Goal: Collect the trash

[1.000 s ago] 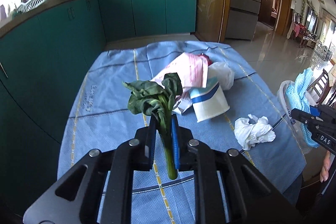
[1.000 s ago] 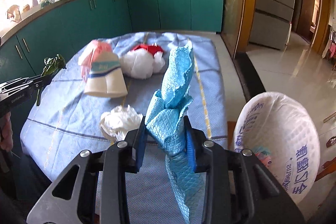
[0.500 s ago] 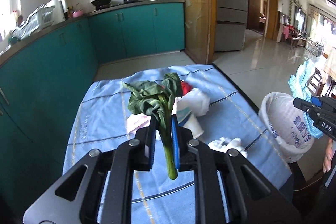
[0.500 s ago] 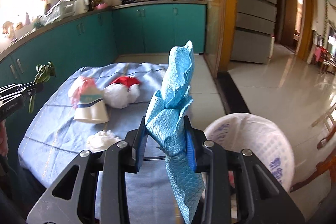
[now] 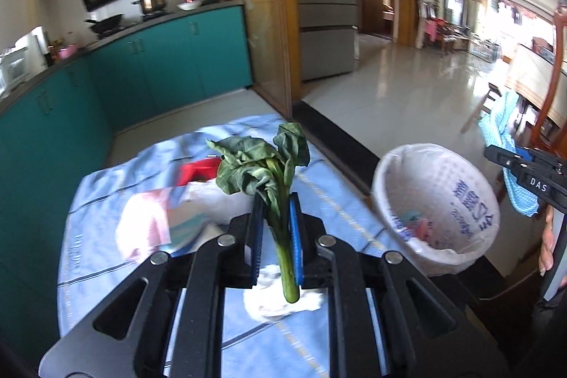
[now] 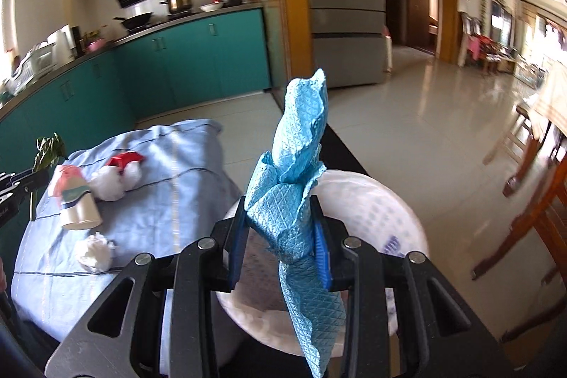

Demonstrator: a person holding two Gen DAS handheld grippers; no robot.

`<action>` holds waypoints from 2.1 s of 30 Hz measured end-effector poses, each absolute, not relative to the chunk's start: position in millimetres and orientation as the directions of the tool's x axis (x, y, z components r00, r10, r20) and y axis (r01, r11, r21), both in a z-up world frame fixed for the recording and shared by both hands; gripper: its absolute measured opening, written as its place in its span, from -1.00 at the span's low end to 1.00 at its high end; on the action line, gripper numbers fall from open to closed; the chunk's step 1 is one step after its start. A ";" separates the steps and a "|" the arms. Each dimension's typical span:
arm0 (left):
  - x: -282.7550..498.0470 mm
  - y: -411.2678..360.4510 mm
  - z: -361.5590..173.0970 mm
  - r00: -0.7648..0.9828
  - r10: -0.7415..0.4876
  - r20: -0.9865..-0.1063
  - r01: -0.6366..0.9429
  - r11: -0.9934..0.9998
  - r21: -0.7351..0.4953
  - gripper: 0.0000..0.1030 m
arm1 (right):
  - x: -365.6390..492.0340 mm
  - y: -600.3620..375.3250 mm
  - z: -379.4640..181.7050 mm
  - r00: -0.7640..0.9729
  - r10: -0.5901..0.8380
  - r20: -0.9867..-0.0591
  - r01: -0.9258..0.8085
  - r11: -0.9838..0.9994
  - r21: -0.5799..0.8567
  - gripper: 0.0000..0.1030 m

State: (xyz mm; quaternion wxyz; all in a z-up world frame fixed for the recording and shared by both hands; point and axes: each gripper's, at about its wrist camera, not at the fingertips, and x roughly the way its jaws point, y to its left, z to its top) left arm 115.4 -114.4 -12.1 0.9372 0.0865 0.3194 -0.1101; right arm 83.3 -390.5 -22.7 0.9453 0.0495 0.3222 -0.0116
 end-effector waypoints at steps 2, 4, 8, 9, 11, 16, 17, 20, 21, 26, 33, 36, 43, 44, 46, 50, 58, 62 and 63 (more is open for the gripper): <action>121.1 -132.6 -18.2 0.754 -0.182 -0.631 0.302 0.949 0.087 -0.71 | 80.9 -400.5 -26.5 0.786 -0.007 -0.618 0.078 0.993 0.088 -0.36; 126.4 -150.9 -24.3 0.731 -0.219 -0.646 0.341 0.938 0.069 -0.71 | 78.5 -408.7 -30.0 0.782 -0.023 -0.623 0.100 0.991 0.089 -0.36; 138.5 -185.4 -37.3 0.677 -0.294 -0.675 0.423 0.906 0.029 -0.71 | 73.4 -425.8 -35.4 0.776 -0.052 -0.628 0.145 0.985 0.097 -0.36; 143.2 -196.9 -41.6 0.660 -0.316 -0.681 0.446 0.895 0.017 -0.71 | 71.7 -428.4 -35.7 0.776 -0.057 -0.629 0.152 0.983 0.099 -0.36; 152.8 -216.6 -51.8 0.632 -0.344 -0.695 0.477 0.879 -0.001 -0.71 | 65.8 -437.3 -37.1 0.774 -0.074 -0.629 0.175 0.979 0.100 -0.36; 168.6 -274.6 -75.0 0.569 -0.410 -0.713 0.553 0.832 -0.036 -0.71 | 48.0 -459.5 -42.9 0.758 -0.116 -0.642 0.235 0.966 0.103 -0.35; 168.7 -282.1 -77.7 0.554 -0.425 -0.716 0.569 0.821 -0.047 -0.71 | 45.4 -462.9 -44.9 0.753 -0.122 -0.647 0.244 0.964 0.103 -0.36; 168.9 -309.8 -91.3 0.511 -0.441 -0.738 0.611 0.790 -0.049 -0.65 | 40.0 -472.2 -51.4 0.734 -0.138 -0.665 0.270 0.958 0.100 -0.35; 167.4 -315.9 -95.5 0.503 -0.439 -0.745 0.619 0.784 -0.044 -0.48 | 40.1 -473.4 -53.2 0.729 -0.139 -0.670 0.274 0.956 0.100 -0.35; 157.6 -305.9 -92.5 0.567 -0.402 -0.719 0.587 0.810 0.009 0.38 | 50.6 -466.4 -59.9 0.723 -0.101 -0.684 0.244 0.963 0.115 -0.35; 147.2 -245.7 -74.3 0.674 -0.285 -0.681 0.458 0.885 0.083 0.62 | 78.0 -437.5 -61.4 0.731 -0.038 -0.681 0.174 0.976 0.132 -0.11; 144.2 -206.9 -64.0 0.720 -0.217 -0.659 0.376 0.920 0.107 0.67 | 83.1 -427.7 -59.0 0.739 -0.045 -0.672 0.172 0.977 0.124 0.29; 163.0 -109.1 -40.1 0.814 0.062 -0.578 0.062 0.979 0.193 0.79 | 89.9 -393.2 -56.1 0.730 0.011 -0.683 0.086 0.990 0.109 0.45; 170.1 -91.3 -36.8 0.809 0.097 -0.580 0.008 0.984 0.176 0.84 | 90.6 -387.0 -56.4 0.727 0.024 -0.687 0.070 0.992 0.108 0.46; 189.1 -51.8 -37.0 0.782 0.140 -0.607 -0.081 0.989 0.123 0.87 | 92.7 -374.0 -56.9 0.720 0.061 -0.691 0.031 0.992 0.119 0.46; 219.9 6.1 -57.5 0.682 0.099 -0.724 -0.133 0.991 0.011 0.64 | 101.0 -341.1 -60.4 0.696 0.153 -0.702 -0.056 0.986 0.159 0.47; 167.3 52.8 -69.0 0.663 -0.021 -0.748 -0.106 0.987 -0.121 -0.27 | 119.4 -257.2 -62.3 0.628 0.318 -0.711 -0.276 0.944 0.178 0.47; 119.0 65.2 -82.3 0.633 -0.051 -0.773 -0.082 0.988 -0.132 -0.27 | 133.2 -210.9 -67.9 0.563 0.406 -0.720 -0.395 0.897 0.197 0.47; 111.0 65.3 -88.2 0.618 -0.057 -0.784 -0.075 0.989 -0.131 -0.27 | 136.2 -202.1 -69.2 0.550 0.416 -0.724 -0.411 0.890 0.199 0.47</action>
